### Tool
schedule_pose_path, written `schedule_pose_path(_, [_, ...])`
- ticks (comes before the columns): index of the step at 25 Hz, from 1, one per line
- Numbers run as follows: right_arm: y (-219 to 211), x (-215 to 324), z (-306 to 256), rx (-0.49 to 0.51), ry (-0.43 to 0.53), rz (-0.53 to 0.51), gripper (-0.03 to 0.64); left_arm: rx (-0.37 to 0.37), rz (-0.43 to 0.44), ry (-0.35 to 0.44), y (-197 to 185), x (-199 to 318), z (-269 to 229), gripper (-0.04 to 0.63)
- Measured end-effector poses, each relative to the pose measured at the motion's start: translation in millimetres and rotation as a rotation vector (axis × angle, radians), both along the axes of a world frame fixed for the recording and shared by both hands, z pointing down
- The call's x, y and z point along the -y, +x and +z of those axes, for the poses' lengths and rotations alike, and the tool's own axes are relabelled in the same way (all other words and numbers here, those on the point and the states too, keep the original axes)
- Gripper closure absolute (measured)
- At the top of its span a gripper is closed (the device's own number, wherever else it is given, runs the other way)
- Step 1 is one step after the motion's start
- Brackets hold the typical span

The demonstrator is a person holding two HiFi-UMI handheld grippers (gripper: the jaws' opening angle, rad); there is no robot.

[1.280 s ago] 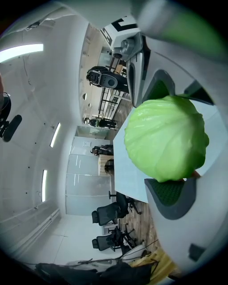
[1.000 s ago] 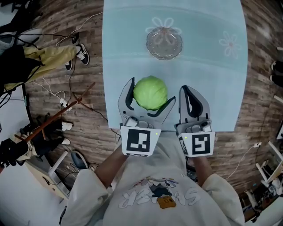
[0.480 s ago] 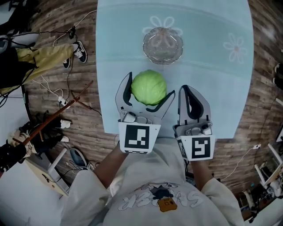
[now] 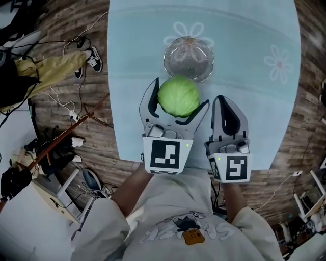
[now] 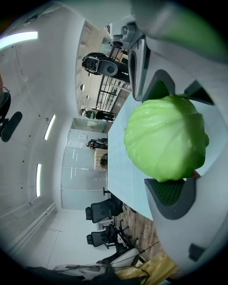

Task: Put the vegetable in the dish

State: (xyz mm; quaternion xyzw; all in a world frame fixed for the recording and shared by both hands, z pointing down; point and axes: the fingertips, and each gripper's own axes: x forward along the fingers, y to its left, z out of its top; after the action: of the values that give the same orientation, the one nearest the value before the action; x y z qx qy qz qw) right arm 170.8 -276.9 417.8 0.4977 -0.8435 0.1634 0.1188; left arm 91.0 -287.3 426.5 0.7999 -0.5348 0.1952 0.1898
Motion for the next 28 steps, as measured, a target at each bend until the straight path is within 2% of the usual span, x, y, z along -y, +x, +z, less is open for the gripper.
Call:
schedule_pose_path(5, [1,13,18,0.008,-0.008,-0.013,0.594,0.038,0.05,0.026,9,19,22,0.06])
schedule_pose_path(16, [13,41,46,0.016,-0.012,-0.037,0.594,0.055,0.029,-0.001,24,53,60,0.06])
schedule_pose_path(23, [14,52,63,0.017,-0.038,-0.036,0.594,0.066,0.003,-0.012,21,73,80,0.061])
schedule_pose_path(28, [9,53,73,0.017,-0.063,-0.044,0.594,0.082,0.016,-0.026,21,86,93,0.06])
